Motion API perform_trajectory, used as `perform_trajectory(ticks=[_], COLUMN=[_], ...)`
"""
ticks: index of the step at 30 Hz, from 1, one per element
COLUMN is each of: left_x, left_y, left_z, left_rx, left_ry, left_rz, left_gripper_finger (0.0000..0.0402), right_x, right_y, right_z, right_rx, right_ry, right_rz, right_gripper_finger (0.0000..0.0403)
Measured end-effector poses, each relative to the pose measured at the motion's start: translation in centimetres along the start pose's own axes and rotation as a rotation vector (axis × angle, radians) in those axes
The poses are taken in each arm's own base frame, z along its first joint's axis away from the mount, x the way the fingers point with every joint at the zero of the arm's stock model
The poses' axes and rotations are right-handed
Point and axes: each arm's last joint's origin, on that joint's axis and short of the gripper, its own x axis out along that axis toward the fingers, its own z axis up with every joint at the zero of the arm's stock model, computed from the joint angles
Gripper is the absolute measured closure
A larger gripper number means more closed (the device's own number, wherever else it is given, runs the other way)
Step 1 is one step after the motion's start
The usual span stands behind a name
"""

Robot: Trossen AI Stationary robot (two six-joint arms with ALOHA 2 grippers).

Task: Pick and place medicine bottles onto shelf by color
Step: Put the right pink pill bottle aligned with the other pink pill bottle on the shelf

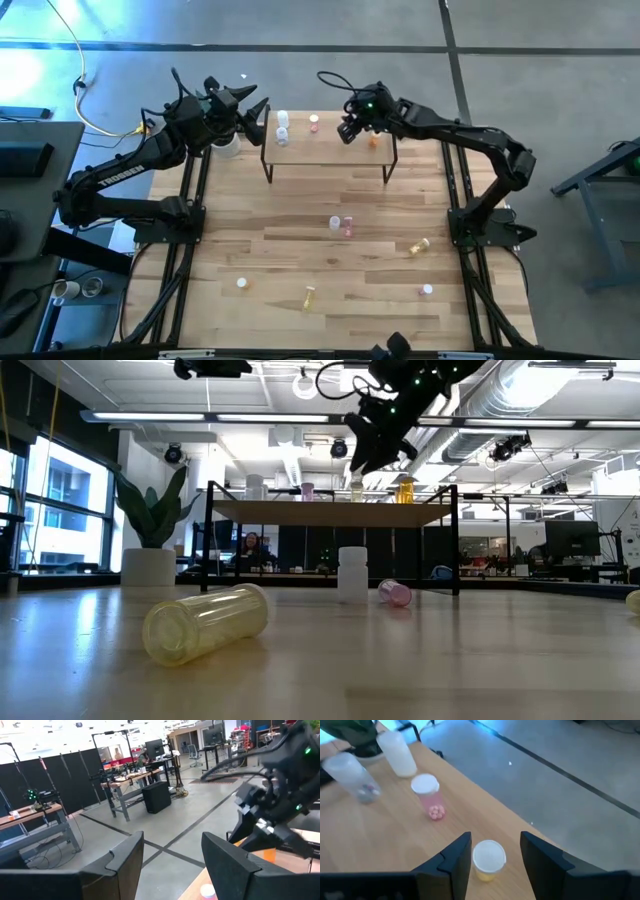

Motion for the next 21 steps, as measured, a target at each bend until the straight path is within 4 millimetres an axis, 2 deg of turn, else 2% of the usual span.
perform_trajectory(ticks=[7,12,15,21], left_x=[0.0,0.0,0.0,0.0], left_y=[0.0,0.0,-0.1,-0.4], left_z=[0.0,0.0,0.0,0.1], left_rx=[0.074,0.078,0.078,0.077], left_ry=[0.0,-0.001,-0.012,-0.04], left_rz=[0.0,-0.004,-0.045,-0.149], left_gripper_finger=[0.0213,0.0213,0.0213,0.0213], right_x=[-4.0,-6.9,-8.0,-8.9], right_y=[1.2,2.7,3.7,5.2], right_z=[1.0,0.9,0.4,-1.2], right_rx=[0.035,0.011,0.001,-0.037], right_ry=[-0.078,-0.096,-0.071,0.055], right_rz=[0.06,0.122,0.155,0.211], right_gripper_finger=[0.0242,0.0242,0.0242,0.0242])
